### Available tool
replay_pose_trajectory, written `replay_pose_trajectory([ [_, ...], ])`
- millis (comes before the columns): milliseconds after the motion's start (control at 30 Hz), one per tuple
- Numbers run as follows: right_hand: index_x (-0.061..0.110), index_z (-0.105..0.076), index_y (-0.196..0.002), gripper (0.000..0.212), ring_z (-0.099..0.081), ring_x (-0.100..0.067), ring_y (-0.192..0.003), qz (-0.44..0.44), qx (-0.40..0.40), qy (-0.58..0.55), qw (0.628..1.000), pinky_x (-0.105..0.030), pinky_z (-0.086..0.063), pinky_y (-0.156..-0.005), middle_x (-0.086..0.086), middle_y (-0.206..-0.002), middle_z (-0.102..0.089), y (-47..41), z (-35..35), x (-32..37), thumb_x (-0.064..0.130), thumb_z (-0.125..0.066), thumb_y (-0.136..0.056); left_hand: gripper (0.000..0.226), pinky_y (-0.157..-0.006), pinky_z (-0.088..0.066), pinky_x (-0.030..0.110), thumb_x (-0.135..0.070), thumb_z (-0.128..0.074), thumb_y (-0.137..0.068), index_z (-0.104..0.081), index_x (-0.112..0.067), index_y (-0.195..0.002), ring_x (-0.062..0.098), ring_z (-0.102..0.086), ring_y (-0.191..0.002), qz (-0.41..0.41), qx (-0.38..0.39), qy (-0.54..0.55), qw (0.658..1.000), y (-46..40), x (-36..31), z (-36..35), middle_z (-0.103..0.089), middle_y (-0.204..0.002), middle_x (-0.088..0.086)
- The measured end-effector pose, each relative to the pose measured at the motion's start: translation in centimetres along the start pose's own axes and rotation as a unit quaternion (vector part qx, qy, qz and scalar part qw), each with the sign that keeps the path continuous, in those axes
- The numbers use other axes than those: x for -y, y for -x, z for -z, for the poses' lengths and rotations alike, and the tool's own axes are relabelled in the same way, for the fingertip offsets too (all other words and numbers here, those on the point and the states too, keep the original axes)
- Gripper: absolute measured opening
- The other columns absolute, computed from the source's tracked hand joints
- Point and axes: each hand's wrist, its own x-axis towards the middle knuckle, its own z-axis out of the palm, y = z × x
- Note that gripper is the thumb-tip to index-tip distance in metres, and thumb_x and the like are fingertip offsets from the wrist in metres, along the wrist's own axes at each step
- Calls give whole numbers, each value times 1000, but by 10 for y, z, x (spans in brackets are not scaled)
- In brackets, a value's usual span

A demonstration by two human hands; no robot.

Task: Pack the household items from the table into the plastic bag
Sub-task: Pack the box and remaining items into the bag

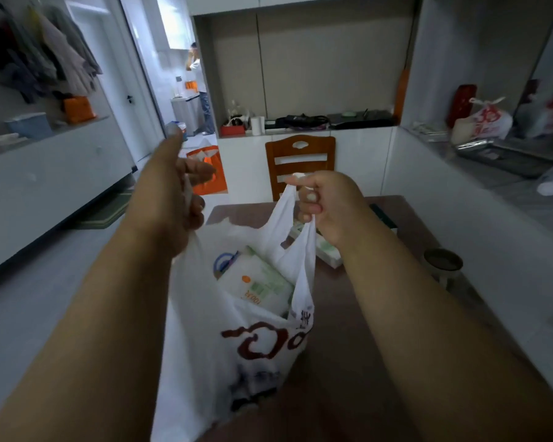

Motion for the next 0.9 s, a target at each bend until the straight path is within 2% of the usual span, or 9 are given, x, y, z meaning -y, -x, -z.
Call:
replay_pose_trajectory([
  [100,-15,-24,-139,56,-28,-5,-30,25,40,-83,995,-19,-27,-37,7,-35,-37,10,11,17,12,-42,-93,67,-44,-34,16,-73,-33,-80,-67,-15,-81,12,-42,-50,-20,-3,-7,1000,-13,-20,4,-67,-118,14],
  [233,-15,-13,-138,62,-25,-5,-34,61,39,-91,993,-19,-21,-39,7,-40,-37,10,28,34,13,-42,-90,72,-43,-31,17,-75,-36,-77,-69,-13,-89,11,-38,-47,-21,20,12,1000,-36,-22,8,-70,-111,14],
  [367,-12,-35,-136,59,-23,-6,-34,64,-65,-77,993,-18,-18,-37,5,-47,-36,-6,60,29,16,-47,-86,73,-44,-38,19,-79,-36,-71,-71,-16,-80,14,-41,-51,12,24,-30,999,-61,5,-9,-72,-106,7],
  [433,5,-60,-109,27,-25,-7,-33,6,-117,-17,993,-19,-20,-38,2,-53,-37,-13,69,13,17,-46,-88,75,-58,-39,25,-81,-29,-73,-69,-19,-87,16,-41,-57,40,43,-109,992,-70,34,-23,-67,-111,6],
  [500,11,-57,-82,12,-30,-9,-30,-75,-135,51,987,-22,-25,-41,-2,-57,-41,-18,73,-5,15,-48,-89,74,-62,-36,28,-80,-26,-76,-65,-20,-95,19,-43,-60,57,81,-177,979,-74,62,-34,-65,-113,7],
  [600,5,-58,-90,7,-39,-14,-34,-119,-131,87,980,-23,-35,-41,-5,-56,-46,-16,78,-18,11,-54,-89,67,-54,-37,27,-78,-29,-73,-65,-25,-91,20,-49,-60,49,84,-227,969,-80,80,-43,-70,-101,6],
  [733,4,-64,-94,15,-53,-9,-33,-54,-130,113,984,-19,-45,-41,-2,-50,-59,-8,86,-24,16,-61,-86,62,-56,-47,30,-71,-29,-84,-61,-24,-109,24,-61,-67,16,69,-286,956,-78,80,-54,-68,-92,6],
  [800,9,-64,-84,16,-58,-8,-41,-41,-141,172,974,-18,-48,-43,0,-52,-61,-8,87,-25,24,-61,-85,64,-70,-54,39,-69,-24,-88,-55,-24,-122,27,-65,-77,-29,68,-372,925,-72,78,-56,-68,-102,9],
  [900,16,-58,-65,27,-58,-2,-45,8,-177,281,943,-15,-47,-42,6,-52,-60,-15,93,-23,35,-57,-83,74,-96,-42,52,-72,-14,-86,-51,-26,-130,36,-54,-114,-134,-27,-575,806,-65,65,-61,-56,-131,18],
])
